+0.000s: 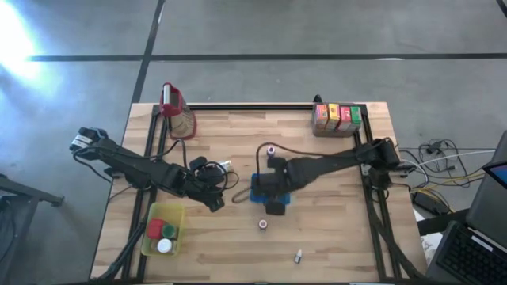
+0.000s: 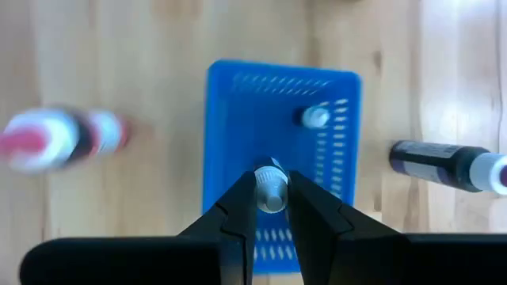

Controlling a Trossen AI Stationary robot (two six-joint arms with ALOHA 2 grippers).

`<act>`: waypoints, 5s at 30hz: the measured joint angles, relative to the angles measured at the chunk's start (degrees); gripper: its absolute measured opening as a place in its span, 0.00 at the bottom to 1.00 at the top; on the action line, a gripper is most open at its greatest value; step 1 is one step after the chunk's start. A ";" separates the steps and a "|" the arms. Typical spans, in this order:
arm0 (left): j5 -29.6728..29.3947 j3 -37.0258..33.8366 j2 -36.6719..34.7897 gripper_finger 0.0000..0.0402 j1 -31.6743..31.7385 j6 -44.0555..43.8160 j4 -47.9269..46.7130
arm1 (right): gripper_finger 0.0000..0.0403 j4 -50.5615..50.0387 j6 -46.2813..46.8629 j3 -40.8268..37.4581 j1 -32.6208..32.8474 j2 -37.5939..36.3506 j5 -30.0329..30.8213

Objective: Pick & Place Kitchen Items
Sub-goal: Put the small blue food coloring bottle into the blue bin, then put the small purple food coloring bottle into the blue bin

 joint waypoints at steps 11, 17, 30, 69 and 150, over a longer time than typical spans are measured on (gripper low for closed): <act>0.00 0.00 0.00 0.58 0.00 0.00 -0.01 | 0.14 5.76 6.60 -4.51 -4.23 0.00 -0.61; 0.00 0.00 0.00 0.58 -0.02 0.00 -0.01 | 0.13 9.98 5.58 -7.89 -4.23 0.02 -0.62; 0.00 0.00 0.00 0.58 0.00 0.00 0.00 | 0.14 11.45 4.65 -14.00 -5.64 0.02 -0.02; 0.00 0.00 0.00 0.58 0.00 0.00 0.00 | 0.14 27.44 0.78 -23.07 -7.97 0.02 -1.94; -0.02 -0.02 -0.02 0.58 0.00 0.00 0.42 | 0.02 16.14 -29.42 -22.34 29.18 -9.01 0.02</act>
